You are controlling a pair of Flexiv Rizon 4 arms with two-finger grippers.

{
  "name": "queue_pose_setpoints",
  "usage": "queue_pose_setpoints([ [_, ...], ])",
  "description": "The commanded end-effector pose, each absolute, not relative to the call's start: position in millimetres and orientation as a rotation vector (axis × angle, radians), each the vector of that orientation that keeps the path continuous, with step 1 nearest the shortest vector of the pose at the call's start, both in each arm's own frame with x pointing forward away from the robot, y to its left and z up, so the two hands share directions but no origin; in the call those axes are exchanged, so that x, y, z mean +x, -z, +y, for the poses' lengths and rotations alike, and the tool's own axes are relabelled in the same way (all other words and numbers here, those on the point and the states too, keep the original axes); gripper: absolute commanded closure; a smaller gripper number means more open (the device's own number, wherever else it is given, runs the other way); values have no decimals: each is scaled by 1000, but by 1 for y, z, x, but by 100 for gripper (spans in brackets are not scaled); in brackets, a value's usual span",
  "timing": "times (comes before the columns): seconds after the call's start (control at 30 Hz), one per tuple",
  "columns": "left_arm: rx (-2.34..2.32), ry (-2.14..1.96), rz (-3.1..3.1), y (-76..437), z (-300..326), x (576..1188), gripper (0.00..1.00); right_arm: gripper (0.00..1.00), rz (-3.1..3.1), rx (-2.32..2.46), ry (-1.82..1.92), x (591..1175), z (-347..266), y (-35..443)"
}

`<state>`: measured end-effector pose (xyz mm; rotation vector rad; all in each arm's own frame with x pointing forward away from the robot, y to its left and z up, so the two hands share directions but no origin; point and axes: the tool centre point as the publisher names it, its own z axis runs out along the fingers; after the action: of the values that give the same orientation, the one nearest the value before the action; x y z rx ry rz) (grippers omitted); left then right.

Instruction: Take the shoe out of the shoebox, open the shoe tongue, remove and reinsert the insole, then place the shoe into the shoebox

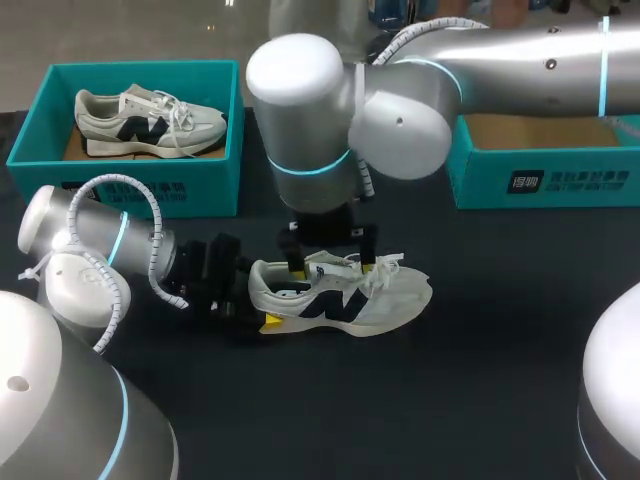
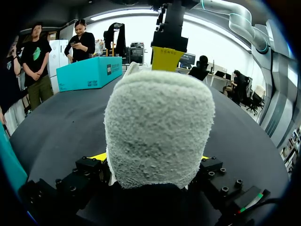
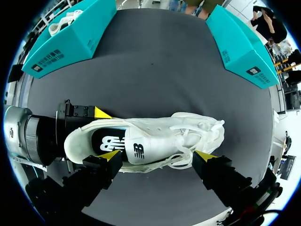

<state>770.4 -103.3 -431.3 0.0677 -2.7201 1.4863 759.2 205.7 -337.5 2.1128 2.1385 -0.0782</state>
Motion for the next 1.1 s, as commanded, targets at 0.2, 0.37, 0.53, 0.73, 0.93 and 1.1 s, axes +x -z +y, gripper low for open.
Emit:
queue_pose_setpoints([
  [0.2,71,-1481,-2725,440,-108,771,100,0,2128,2091,169,768,214,353],
  [0.37,71,-1481,-2725,440,-108,771,100,0,2107,2105,196,768,206,353],
  [0.53,71,-1481,-2725,440,-108,771,100,16,2082,2113,210,767,199,348],
  [0.73,71,-1481,-2725,440,-108,771,100,75,2068,2124,212,767,193,347],
  [0.93,71,-1481,-2725,440,-108,771,100,97,2057,2132,189,768,192,340],
  [1.1,71,-1481,-2725,440,-108,771,100,100,2062,2141,160,769,191,335],
])
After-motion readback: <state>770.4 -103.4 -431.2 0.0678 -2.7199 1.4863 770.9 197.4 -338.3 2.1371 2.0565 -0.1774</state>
